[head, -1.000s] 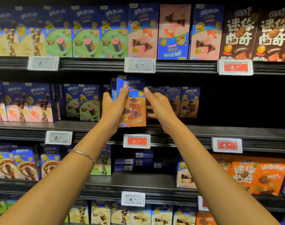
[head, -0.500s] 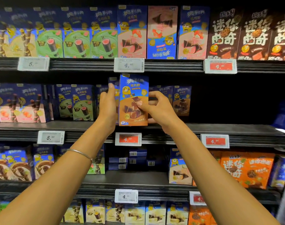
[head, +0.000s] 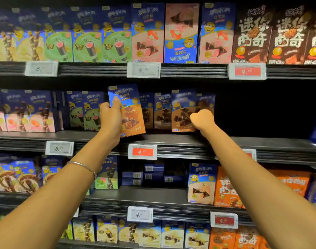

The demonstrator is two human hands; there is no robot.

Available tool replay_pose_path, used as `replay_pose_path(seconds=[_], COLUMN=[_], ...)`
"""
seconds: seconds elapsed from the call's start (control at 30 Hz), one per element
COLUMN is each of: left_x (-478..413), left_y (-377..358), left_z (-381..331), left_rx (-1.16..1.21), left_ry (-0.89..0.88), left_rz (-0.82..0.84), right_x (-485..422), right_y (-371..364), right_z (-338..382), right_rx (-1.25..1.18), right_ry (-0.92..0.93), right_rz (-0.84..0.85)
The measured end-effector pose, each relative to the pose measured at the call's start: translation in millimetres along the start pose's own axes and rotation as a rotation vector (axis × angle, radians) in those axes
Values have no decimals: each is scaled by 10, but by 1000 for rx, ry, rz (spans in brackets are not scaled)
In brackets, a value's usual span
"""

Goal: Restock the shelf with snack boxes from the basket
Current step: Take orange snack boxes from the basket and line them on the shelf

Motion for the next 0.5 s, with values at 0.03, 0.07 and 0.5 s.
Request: replay_pose_path(seconds=[0.03,0.07,0.5], left_x=[18,36,26], left_y=[-14,-26,-18], left_z=[14,28,72], left_rx=[-2,0,-35], left_ry=[1,6,-10], left_rz=[5,10,8], right_x=[-34,-55,-428], right_y=[-52,-96,-129], right_z=[-32,-56,-213], right_rx=[69,137,91], right_ry=[-4,-11,-29], right_rz=[32,64,29])
Point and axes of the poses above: each hand's wrist, its own x-axis away from the middle knuckle, its own y-axis out of the back of the hand, z = x × y, the point moved 2 cm from there along -x, towards the middle knuckle, and after that the axes turned 13 degrees about -x, right-handed, at the moved point
